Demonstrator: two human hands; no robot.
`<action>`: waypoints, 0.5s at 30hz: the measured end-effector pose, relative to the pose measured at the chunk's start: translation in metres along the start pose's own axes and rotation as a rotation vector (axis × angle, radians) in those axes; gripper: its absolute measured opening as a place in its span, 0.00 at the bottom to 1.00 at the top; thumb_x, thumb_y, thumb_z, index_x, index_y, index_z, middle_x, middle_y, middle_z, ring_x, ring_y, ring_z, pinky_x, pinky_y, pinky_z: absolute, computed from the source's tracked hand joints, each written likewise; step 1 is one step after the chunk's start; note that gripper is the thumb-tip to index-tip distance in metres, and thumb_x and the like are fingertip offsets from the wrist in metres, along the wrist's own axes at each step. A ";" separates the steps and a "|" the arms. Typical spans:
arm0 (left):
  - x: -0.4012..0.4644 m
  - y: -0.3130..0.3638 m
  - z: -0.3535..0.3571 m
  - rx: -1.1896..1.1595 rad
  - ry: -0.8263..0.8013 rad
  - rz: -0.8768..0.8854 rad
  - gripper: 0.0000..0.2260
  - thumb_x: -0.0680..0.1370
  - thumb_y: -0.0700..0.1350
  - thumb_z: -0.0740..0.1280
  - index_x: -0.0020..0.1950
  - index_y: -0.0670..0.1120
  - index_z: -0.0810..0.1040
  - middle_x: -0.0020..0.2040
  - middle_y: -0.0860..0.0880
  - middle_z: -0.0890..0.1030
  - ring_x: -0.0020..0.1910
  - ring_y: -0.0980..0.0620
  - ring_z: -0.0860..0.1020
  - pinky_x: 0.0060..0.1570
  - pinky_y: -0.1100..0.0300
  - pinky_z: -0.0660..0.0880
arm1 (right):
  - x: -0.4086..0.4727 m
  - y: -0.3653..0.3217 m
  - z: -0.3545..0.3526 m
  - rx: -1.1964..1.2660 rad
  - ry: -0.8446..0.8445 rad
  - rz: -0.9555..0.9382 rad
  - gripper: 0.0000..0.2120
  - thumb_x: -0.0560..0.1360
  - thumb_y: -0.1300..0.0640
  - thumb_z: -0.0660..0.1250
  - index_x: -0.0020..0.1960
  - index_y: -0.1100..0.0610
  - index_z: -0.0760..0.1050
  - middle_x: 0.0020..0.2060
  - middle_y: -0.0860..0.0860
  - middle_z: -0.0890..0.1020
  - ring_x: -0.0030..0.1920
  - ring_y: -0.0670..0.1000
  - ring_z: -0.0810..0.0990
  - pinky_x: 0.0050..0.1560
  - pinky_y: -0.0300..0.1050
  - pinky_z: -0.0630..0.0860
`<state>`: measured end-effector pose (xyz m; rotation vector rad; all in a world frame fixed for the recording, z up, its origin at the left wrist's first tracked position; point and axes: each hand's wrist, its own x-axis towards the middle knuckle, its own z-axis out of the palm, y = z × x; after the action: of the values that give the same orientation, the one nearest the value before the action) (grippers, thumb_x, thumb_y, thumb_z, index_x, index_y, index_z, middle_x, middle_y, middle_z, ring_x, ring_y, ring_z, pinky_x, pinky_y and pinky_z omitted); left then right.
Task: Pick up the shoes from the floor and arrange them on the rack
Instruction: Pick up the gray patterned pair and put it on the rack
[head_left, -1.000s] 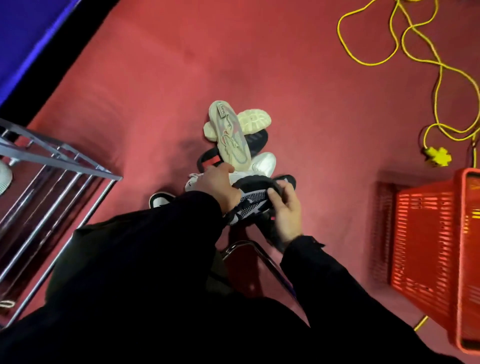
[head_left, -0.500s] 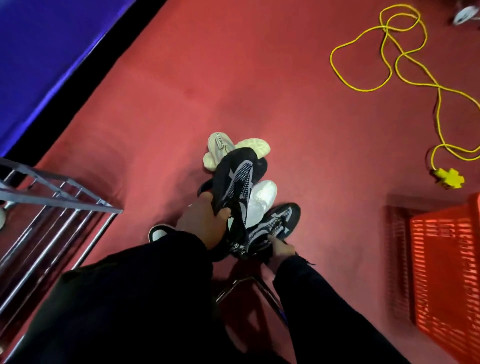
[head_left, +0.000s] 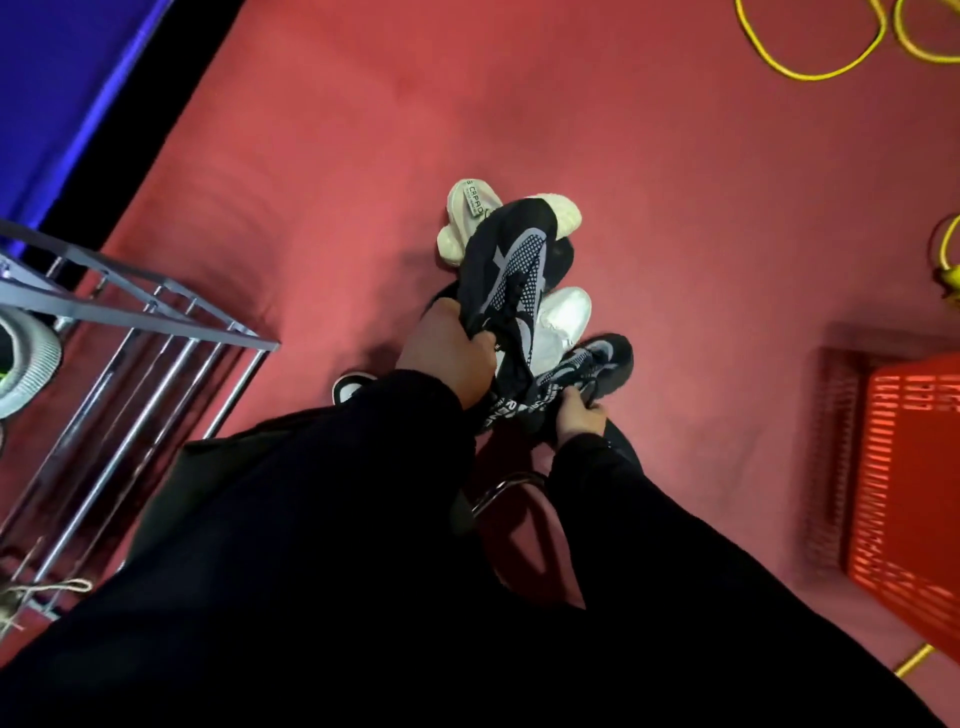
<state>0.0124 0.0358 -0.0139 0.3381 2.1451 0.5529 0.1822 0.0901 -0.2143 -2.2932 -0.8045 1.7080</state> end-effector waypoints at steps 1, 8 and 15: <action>-0.002 0.005 -0.003 -0.042 -0.009 -0.006 0.09 0.74 0.42 0.66 0.54 0.44 0.76 0.43 0.49 0.80 0.49 0.44 0.80 0.52 0.57 0.74 | 0.007 0.004 -0.002 0.099 -0.006 -0.037 0.24 0.67 0.44 0.70 0.57 0.56 0.76 0.51 0.58 0.84 0.50 0.60 0.84 0.59 0.55 0.81; -0.019 0.029 -0.015 -0.473 0.159 -0.104 0.16 0.75 0.37 0.64 0.62 0.44 0.74 0.48 0.49 0.77 0.46 0.49 0.75 0.44 0.67 0.71 | -0.086 -0.069 -0.042 0.151 -0.358 -0.312 0.07 0.75 0.59 0.65 0.41 0.52 0.69 0.40 0.57 0.79 0.42 0.54 0.79 0.45 0.48 0.77; -0.058 0.018 -0.068 -0.616 0.243 0.014 0.16 0.81 0.41 0.65 0.69 0.47 0.72 0.60 0.46 0.81 0.58 0.48 0.78 0.61 0.60 0.72 | -0.176 -0.135 -0.045 0.068 -0.600 -0.499 0.07 0.75 0.60 0.65 0.43 0.51 0.80 0.53 0.60 0.86 0.54 0.57 0.83 0.65 0.61 0.76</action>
<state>-0.0075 0.0087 0.0709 -0.0610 2.0710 1.2698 0.1467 0.1209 0.0073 -1.3533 -1.2612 2.1159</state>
